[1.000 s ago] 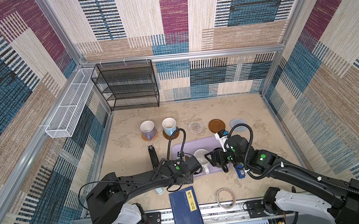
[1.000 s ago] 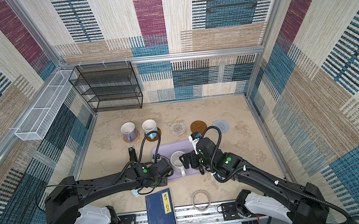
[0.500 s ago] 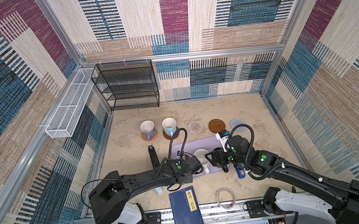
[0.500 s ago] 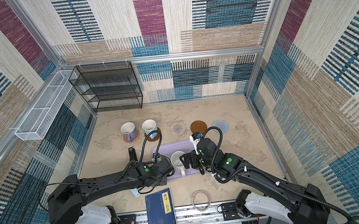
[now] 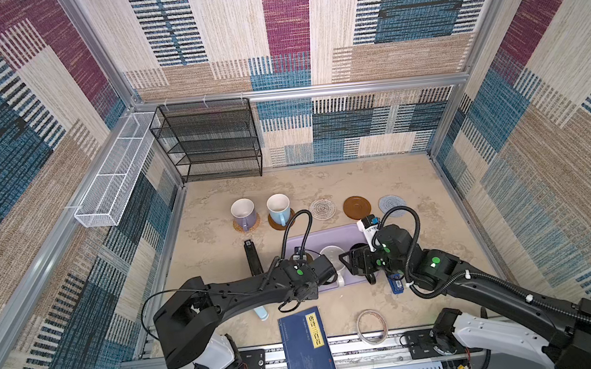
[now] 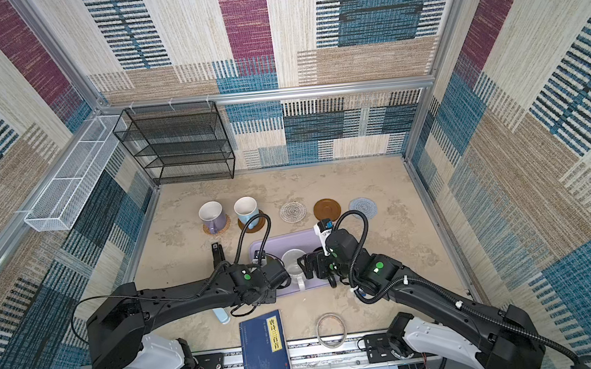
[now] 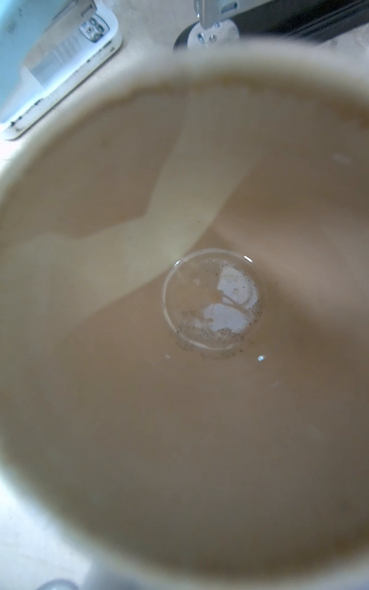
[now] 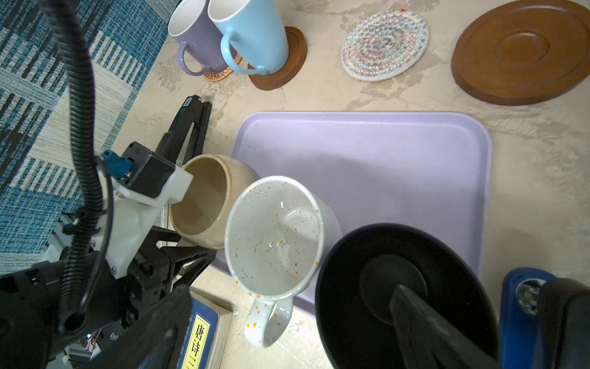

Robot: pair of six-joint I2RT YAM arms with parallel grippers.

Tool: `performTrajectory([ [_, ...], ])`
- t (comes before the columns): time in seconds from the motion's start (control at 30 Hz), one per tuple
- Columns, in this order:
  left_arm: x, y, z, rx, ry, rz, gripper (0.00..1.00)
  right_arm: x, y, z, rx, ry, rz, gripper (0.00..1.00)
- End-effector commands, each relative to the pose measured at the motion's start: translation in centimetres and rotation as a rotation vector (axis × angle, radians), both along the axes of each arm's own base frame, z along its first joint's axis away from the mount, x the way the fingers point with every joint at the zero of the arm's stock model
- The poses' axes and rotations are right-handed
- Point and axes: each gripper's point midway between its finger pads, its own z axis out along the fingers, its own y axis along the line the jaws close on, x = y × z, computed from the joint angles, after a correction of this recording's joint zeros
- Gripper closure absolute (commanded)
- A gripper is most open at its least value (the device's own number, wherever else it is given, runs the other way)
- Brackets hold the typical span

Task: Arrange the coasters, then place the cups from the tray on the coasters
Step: 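Lift the beige mug with the left gripper and carry it toward the beaded coaster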

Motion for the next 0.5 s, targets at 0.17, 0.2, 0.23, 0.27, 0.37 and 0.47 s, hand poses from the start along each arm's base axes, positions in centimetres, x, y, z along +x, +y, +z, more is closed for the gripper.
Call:
performTrajectory([
  [0.17, 0.8, 0.1, 1.0, 0.02, -0.03, -0.015, 0.88, 0.4, 0.2, 0.6, 0.021, -0.031, -0.007, 0.0],
  [0.2, 0.8, 0.1, 1.2, 0.017, -0.033, -0.017, 0.91, 0.4, 0.2, 0.7, 0.023, -0.033, -0.007, 0.0],
  [0.23, 0.9, 0.1, 1.5, 0.015, -0.035, -0.018, 0.93, 0.4, 0.2, 0.8, 0.024, -0.035, -0.006, 0.0],
  [0.27, 0.9, 0.1, 1.7, 0.015, -0.039, -0.018, 0.96, 0.4, 0.1, 0.9, 0.027, -0.038, -0.01, 0.0],
  [0.37, 1.1, 0.4, 2.3, 0.012, -0.055, -0.017, 1.0, 0.4, 0.0, 1.0, 0.03, -0.043, -0.011, 0.0],
  [0.47, 1.3, 0.4, 2.9, 0.0, -0.07, -0.021, 1.0, 0.3, 0.2, 1.1, 0.042, -0.051, -0.001, 0.0],
])
